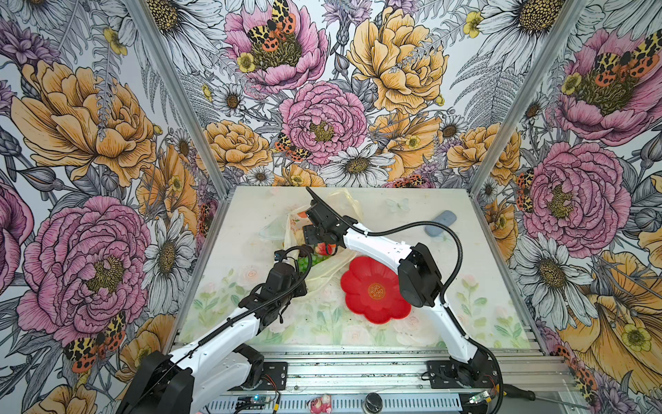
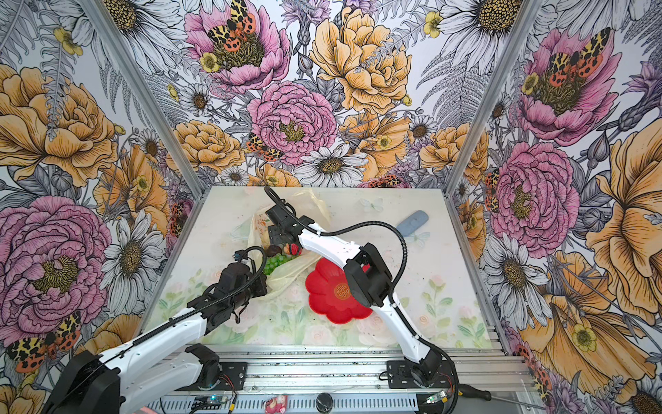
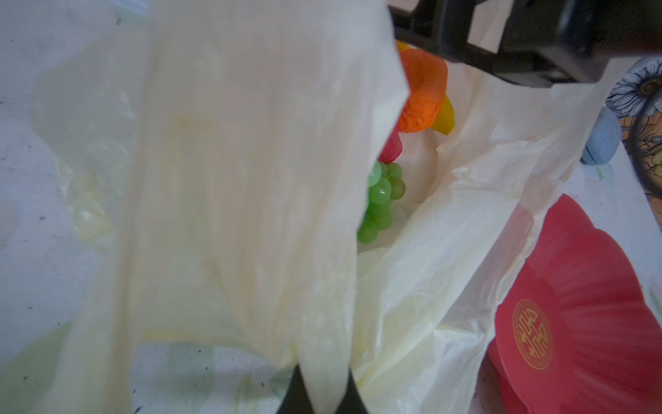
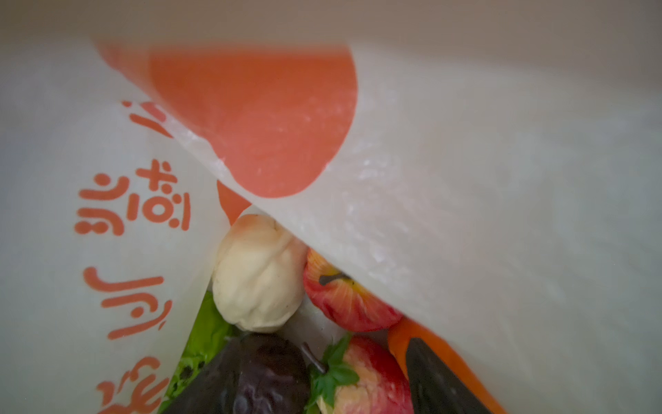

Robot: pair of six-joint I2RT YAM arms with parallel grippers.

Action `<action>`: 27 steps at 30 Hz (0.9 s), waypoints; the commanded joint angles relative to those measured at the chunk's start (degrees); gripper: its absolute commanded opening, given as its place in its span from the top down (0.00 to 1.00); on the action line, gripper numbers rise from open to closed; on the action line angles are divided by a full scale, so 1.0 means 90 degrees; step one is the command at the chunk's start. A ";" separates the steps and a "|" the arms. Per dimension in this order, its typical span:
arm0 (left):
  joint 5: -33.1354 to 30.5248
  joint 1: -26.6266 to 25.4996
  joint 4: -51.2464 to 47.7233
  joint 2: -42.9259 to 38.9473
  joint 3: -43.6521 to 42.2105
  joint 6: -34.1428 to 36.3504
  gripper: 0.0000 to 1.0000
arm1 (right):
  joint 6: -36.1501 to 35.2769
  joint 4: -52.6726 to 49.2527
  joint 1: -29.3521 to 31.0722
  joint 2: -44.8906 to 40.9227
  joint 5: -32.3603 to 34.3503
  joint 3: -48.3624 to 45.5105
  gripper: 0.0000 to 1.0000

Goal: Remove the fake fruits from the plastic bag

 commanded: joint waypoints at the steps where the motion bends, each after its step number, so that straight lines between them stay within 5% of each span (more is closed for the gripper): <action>1: 0.0217 0.0080 0.0238 -0.0068 -0.0107 -0.0085 1.00 | 0.0106 0.0041 -0.0035 0.0353 0.0093 0.0498 0.24; 27: 0.0511 0.0407 0.0341 0.0067 -0.0084 -0.0044 1.00 | -0.0136 0.0018 -0.0280 0.1314 -0.0394 0.1334 0.20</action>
